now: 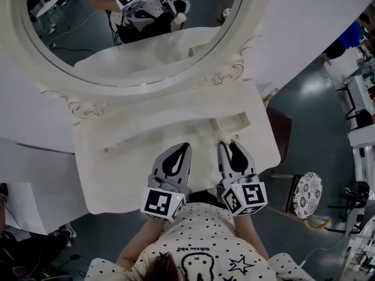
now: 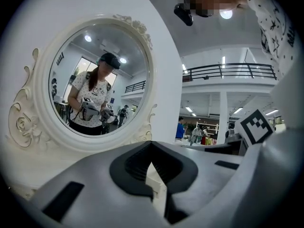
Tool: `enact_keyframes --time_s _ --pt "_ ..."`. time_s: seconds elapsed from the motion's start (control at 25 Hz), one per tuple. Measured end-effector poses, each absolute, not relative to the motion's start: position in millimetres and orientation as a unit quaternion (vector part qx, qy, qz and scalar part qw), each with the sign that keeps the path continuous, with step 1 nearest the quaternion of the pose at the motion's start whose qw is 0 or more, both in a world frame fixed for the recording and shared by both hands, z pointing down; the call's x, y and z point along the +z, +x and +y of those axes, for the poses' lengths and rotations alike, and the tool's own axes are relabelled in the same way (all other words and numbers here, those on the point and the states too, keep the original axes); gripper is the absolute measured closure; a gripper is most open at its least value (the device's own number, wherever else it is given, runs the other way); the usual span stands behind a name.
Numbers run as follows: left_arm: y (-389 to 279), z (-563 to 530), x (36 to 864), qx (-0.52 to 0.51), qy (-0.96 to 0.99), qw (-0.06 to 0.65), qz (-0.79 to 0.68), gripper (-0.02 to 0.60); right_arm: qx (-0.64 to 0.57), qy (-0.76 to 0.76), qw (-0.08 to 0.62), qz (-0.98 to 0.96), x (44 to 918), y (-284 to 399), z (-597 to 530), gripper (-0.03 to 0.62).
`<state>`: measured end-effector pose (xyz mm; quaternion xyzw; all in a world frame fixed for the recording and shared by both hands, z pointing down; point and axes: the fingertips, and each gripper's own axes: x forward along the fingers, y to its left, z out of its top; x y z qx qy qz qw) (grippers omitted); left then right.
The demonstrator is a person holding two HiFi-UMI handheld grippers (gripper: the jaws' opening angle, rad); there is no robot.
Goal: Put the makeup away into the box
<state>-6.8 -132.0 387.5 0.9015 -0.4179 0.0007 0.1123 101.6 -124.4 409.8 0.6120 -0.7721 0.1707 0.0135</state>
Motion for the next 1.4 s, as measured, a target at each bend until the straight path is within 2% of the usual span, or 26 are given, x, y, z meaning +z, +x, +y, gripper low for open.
enact_keyframes --time_s 0.64,1.4 --pt "6.5 -124.5 377.8 -0.004 0.91 0.096 -0.404 0.586 0.147 0.639 0.015 -0.755 402.5 124.9 -111.3 0.48" --pt "21.5 -138.9 397.6 0.019 0.912 0.127 -0.389 0.586 0.172 0.679 0.049 -0.712 439.4 165.8 -156.8 0.48"
